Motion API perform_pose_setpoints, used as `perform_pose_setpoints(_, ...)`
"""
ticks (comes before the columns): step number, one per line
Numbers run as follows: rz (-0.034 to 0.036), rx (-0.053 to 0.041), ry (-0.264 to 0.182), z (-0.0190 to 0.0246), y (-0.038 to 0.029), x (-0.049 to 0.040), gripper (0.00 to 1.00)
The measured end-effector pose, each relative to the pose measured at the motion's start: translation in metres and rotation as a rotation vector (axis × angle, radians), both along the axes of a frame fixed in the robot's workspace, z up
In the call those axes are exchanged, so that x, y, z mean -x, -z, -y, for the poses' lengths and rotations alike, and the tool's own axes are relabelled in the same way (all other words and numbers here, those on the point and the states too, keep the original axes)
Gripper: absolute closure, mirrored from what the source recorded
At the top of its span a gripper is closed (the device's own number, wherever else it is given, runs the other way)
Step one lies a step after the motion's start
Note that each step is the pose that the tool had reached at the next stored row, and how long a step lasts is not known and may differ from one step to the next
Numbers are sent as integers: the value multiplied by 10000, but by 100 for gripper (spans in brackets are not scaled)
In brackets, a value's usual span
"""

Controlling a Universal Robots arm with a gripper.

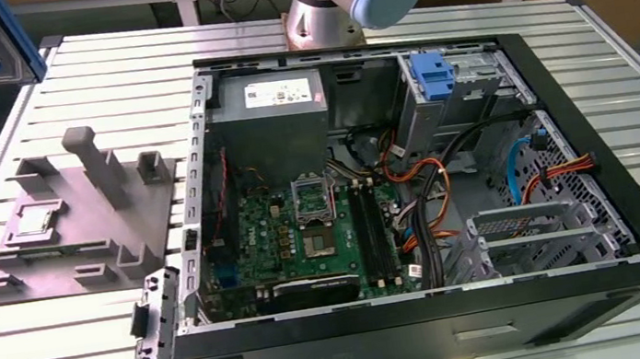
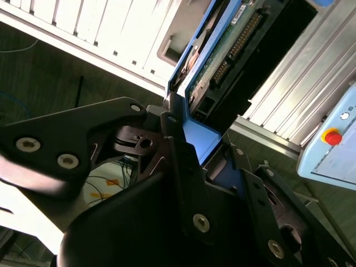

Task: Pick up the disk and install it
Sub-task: 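Pick up the disk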

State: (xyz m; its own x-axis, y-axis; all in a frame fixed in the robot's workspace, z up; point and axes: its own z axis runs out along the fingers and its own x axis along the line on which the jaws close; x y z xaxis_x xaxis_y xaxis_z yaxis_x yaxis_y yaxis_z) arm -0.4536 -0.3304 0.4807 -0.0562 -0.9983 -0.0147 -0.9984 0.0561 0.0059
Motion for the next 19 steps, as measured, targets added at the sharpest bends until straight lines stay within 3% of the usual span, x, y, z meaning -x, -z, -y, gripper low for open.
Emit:
perform_pose_setpoints(9,0,0,0,0,-112,0,64)
perform_pose_setpoints(19,0,0,0,0,-120,-16,64)
